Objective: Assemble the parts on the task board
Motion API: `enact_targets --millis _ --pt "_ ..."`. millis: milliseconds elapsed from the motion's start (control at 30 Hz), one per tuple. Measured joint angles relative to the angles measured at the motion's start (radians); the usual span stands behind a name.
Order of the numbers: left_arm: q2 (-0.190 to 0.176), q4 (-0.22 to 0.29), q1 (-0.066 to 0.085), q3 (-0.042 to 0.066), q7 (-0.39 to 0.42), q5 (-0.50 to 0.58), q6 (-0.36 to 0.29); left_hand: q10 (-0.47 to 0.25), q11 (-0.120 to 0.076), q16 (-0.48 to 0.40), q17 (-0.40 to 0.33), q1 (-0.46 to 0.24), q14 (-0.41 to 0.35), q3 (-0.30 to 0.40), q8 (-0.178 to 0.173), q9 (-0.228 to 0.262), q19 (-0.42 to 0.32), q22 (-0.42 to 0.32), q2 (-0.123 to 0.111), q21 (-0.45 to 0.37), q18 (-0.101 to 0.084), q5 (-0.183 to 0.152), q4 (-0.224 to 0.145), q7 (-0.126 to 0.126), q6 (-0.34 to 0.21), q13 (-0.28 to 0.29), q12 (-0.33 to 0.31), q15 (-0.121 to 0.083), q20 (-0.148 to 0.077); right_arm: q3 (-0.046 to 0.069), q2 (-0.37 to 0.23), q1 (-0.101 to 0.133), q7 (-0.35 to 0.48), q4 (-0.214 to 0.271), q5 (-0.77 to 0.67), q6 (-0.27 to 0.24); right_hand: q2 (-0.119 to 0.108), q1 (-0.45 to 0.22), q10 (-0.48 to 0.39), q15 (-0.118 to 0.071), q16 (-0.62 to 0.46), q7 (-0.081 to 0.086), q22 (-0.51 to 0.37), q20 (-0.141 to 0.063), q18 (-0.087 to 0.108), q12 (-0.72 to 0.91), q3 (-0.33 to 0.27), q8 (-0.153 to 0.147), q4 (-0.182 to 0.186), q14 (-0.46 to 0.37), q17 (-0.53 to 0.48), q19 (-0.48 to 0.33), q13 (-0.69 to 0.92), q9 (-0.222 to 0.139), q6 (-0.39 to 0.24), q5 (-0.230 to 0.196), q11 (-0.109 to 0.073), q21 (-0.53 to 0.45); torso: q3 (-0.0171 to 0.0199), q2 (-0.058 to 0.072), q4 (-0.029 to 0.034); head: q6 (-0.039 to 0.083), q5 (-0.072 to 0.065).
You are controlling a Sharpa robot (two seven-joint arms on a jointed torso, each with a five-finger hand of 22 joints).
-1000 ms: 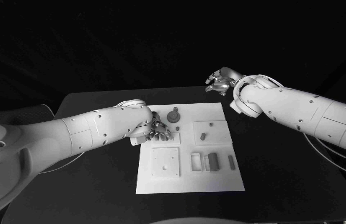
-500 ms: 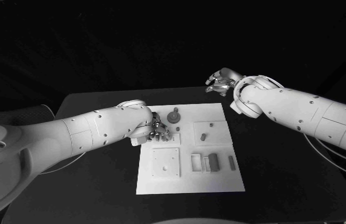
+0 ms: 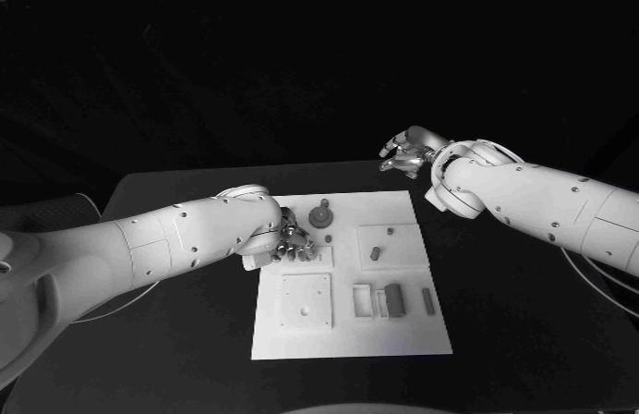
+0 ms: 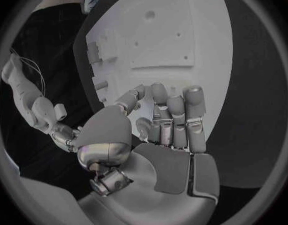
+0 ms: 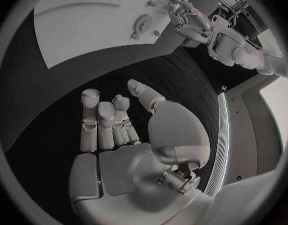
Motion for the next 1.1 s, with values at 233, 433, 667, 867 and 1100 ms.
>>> enact_targets --millis 233,433,667,867,1100 --pt "-0.001 -0.002 0.0 0.0 0.003 0.021 -0.004 0.0 0.0 0.001 0.0 0.0 0.003 -0.001 -0.001 0.005 0.004 0.0 0.0 0.004 0.0 -0.008 -0.001 -0.003 0.004 -0.001 0.0 0.0 -0.003 0.0 0.0 0.0 0.0 0.0 0.0 0.002 0.0 0.0 0.0 0.0 0.0 0.0 0.0 0.0 0.0 0.0 0.0 0.0 0.0 0.0 0.0 0.0 0.0 0.0 0.0 0.0 0.0 0.0 0.0001 0.0 0.0001 0.0 0.0" --pt "-0.001 -0.007 0.0 0.0 0.004 0.035 -0.003 0.004 -0.004 0.002 0.001 0.0 0.003 -0.001 -0.004 0.009 0.006 0.0 0.0 0.004 0.0 -0.008 -0.001 -0.007 0.008 -0.001 0.0 0.0 -0.001 0.0 0.0 0.0 0.0 0.0 0.0 0.003 0.004 -0.004 0.0 0.0 0.0 0.0 0.0 0.0 0.0 0.0 0.0 0.0 0.0 0.0 0.0 0.0 0.0 0.0 0.0 0.0 0.0 0.0 0.0007 0.0 -0.0002 0.001 0.0" --pt "0.001 -0.017 0.006 0.001 0.004 0.051 0.003 0.023 -0.011 0.01 0.01 0.008 0.013 -0.005 -0.008 0.018 0.014 0.0 -0.008 0.016 0.0 0.058 -0.005 -0.018 0.025 -0.001 0.004 -0.003 -0.005 0.0 -0.001 0.0 0.0 0.0 0.0 0.005 0.004 -0.004 0.0 0.0 0.0 0.0 0.0 0.0 0.0 0.0 0.0 0.0 0.0 0.0 0.0 0.0 0.0 -0.001 0.0 0.0 0.0 0.0 0.0011 0.0 -0.0003 0.003 0.0" --pt "0.003 -0.023 0.013 0.001 0.003 0.058 0.018 0.03 -0.015 0.017 0.016 0.019 0.018 -0.007 -0.012 0.024 0.02 0.0 -0.019 0.026 0.0 0.105 -0.007 -0.024 0.036 -0.001 0.004 -0.003 -0.009 0.0 0.0 0.0 0.0 -0.001 0.0 0.006 0.004 -0.004 0.0 0.0 0.0 0.0 0.0 0.0 0.0 0.0 0.0 0.0 0.0 0.0 0.0 0.0 -0.001 -0.001 0.0 0.0 0.0 0.0 0.0011 0.0 -0.0002 0.003 0.0" --pt "0.015 -0.031 0.025 0.001 -0.004 0.058 0.052 0.037 -0.016 0.017 0.021 0.023 0.021 -0.007 -0.016 0.026 0.025 0.0 -0.023 0.027 0.0 0.11 -0.007 -0.028 0.043 -0.001 0.004 -0.007 -0.01 0.0 0.002 0.0 -0.001 -0.002 0.0 0.007 0.004 -0.004 0.0 0.0 0.0 -0.001 0.0 0.0 0.0 0.0 0.0 0.0 0.0 0.0 0.0 0.0 -0.001 -0.001 0.001 0.0 0.0 0.0 0.0007 0.0 0.0002 0.003 0.0"
